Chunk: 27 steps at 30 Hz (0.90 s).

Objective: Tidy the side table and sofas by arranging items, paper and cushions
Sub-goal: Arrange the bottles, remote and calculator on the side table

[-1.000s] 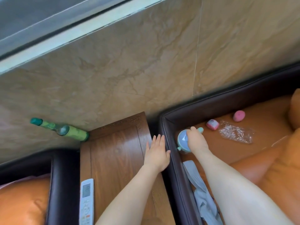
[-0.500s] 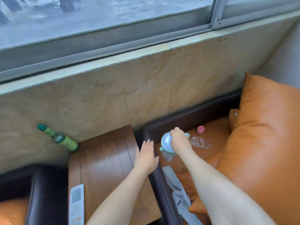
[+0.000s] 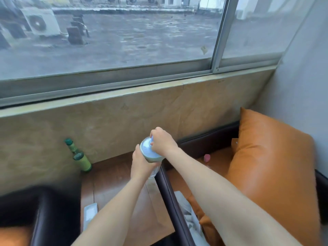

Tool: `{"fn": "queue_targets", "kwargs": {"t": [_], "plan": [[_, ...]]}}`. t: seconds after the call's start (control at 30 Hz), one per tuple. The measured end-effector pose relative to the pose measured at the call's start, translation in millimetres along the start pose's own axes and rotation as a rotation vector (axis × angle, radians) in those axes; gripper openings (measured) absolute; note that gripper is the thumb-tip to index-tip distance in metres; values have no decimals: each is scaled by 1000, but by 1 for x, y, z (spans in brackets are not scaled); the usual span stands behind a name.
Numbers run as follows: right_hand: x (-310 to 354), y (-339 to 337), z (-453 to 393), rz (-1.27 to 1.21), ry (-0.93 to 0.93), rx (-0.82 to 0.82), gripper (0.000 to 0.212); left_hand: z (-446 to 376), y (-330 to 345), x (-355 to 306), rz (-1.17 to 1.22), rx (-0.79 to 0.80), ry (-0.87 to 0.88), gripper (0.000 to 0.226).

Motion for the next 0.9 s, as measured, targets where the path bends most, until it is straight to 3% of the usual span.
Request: {"fn": "queue_targets", "kwargs": {"t": [0.2,0.6,0.77,0.9], "plan": [[33,-11,-2,-93,-7,-16,22,17,-47,-11,75,-98,27,79],[48,-6,-35,-155,-76,15,25,0,-61,2,103,-214,-61,76],[27,31,-46,-496,-74,210,70,-23,-59,23,10,-209,-73,66],[10,62,-61,-477,-46,349,84,-44,-49,48,-49,-178,-89,70]]}}
Point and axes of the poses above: each hand's wrist, its own z-axis away from the middle knuckle, its own y-axis out of the palm, x = y × z, the point moved 7 cm from there along -z, towards the middle knuckle, and after that the axes turned 5 degrees about -y, right-handed, at the moved point
